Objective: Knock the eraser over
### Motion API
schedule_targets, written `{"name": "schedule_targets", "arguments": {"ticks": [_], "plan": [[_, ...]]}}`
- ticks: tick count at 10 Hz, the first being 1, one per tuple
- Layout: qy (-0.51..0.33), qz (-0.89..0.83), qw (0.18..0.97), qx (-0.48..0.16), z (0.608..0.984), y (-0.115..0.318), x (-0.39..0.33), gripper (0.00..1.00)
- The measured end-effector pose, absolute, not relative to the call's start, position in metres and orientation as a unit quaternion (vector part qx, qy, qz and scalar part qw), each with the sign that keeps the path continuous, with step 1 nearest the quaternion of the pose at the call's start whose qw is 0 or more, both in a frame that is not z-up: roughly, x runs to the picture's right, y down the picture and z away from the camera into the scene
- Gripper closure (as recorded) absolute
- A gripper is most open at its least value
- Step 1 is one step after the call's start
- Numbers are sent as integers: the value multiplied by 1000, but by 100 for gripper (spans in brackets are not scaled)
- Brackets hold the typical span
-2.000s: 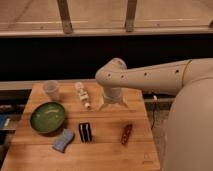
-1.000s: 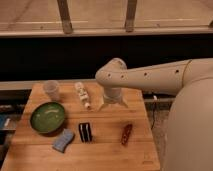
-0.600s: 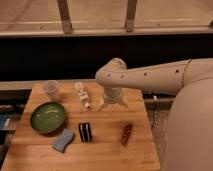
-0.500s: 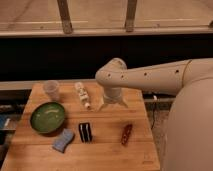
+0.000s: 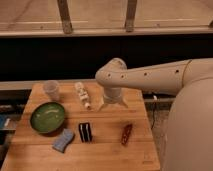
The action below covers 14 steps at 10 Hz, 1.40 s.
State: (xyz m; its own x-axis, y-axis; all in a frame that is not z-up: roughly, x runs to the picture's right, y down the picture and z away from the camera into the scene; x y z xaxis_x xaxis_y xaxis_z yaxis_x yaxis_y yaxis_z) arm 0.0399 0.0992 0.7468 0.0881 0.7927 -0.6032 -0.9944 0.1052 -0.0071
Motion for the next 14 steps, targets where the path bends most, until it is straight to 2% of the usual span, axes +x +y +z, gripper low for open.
{"name": "schedule_targets", "arguments": {"ticks": [6,9,14], "plan": [[244,622,711,-221,748,104,40,20],[268,597,715,-246,740,147,25,20],[302,577,709,-270,732,190,27,20]]}}
